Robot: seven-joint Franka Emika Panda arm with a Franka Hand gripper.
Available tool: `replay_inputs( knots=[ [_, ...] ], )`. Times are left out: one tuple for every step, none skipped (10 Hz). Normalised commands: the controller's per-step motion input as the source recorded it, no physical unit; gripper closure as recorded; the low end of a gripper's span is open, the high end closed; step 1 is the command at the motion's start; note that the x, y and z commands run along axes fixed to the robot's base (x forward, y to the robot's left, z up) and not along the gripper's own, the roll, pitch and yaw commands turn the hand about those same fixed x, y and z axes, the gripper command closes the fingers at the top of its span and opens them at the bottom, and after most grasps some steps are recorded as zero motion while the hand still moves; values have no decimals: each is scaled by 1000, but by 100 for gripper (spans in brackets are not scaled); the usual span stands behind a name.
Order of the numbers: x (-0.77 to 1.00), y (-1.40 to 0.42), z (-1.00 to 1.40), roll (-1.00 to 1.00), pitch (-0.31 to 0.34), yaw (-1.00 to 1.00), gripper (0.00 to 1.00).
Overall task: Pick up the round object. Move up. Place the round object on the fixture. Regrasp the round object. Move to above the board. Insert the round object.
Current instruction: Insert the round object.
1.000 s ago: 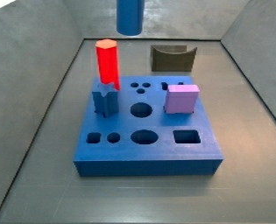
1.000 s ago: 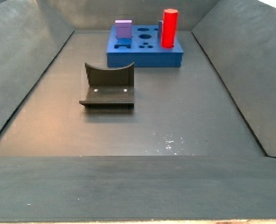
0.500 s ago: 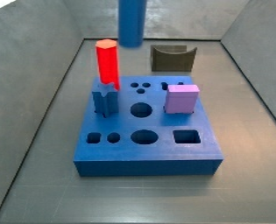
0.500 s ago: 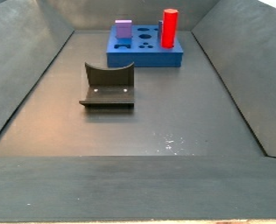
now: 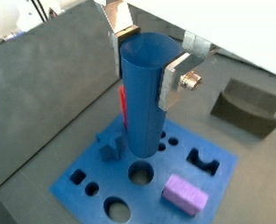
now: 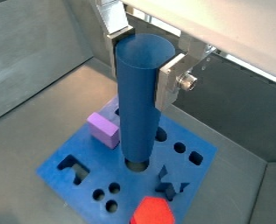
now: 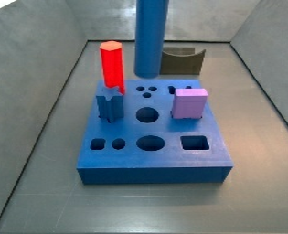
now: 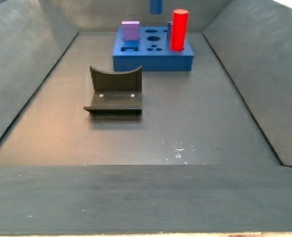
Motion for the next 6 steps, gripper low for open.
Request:
replay_inputs(
  knots=[
    [0,-151,-583,-99,-317,-186,100],
    [0,-123,-683,-63,-280,-151,100],
    [0,-86,-729,-46,-264,-163,100],
    [0,-29,-569,0,-173,-49,100],
    [0,-46,-406,97,-76,0,100],
    [0,-26,-411,120,-34,0,100]
  ],
)
